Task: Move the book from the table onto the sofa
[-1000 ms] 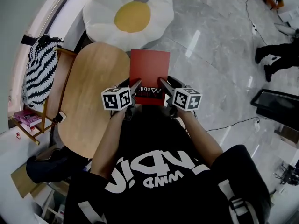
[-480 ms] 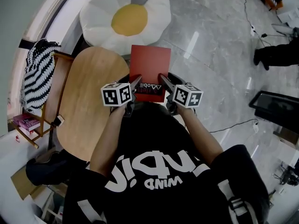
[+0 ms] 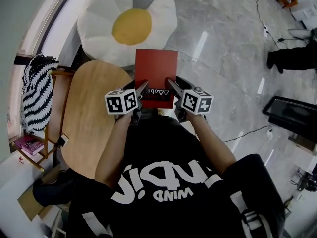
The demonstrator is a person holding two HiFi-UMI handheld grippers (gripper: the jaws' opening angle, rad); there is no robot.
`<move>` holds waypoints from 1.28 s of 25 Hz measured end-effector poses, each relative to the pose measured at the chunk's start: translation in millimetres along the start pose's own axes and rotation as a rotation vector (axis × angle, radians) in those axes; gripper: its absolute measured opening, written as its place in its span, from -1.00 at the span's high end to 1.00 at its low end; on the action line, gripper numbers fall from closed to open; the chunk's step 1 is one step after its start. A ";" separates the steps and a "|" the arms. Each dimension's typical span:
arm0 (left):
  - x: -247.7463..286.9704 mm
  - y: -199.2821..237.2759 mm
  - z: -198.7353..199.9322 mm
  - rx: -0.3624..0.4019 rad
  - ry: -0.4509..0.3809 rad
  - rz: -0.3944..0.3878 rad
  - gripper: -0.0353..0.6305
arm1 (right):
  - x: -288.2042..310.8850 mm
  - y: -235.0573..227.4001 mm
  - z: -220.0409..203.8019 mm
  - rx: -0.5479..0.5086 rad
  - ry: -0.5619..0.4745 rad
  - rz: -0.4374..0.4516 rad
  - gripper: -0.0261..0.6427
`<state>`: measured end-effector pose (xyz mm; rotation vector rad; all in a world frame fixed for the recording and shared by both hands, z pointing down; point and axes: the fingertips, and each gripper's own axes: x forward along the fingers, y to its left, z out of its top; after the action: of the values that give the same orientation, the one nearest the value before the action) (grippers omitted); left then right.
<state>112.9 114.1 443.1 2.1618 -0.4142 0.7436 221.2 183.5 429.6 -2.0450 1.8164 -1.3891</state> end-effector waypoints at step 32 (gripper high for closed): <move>62.4 89.9 192.9 -0.062 0.009 -0.013 0.18 | 161.6 12.3 164.8 -0.027 0.022 -0.004 0.41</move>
<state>186.7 -94.9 436.4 2.1008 -0.4122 0.7240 300.7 -33.2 415.9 -2.0552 1.8511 -1.4006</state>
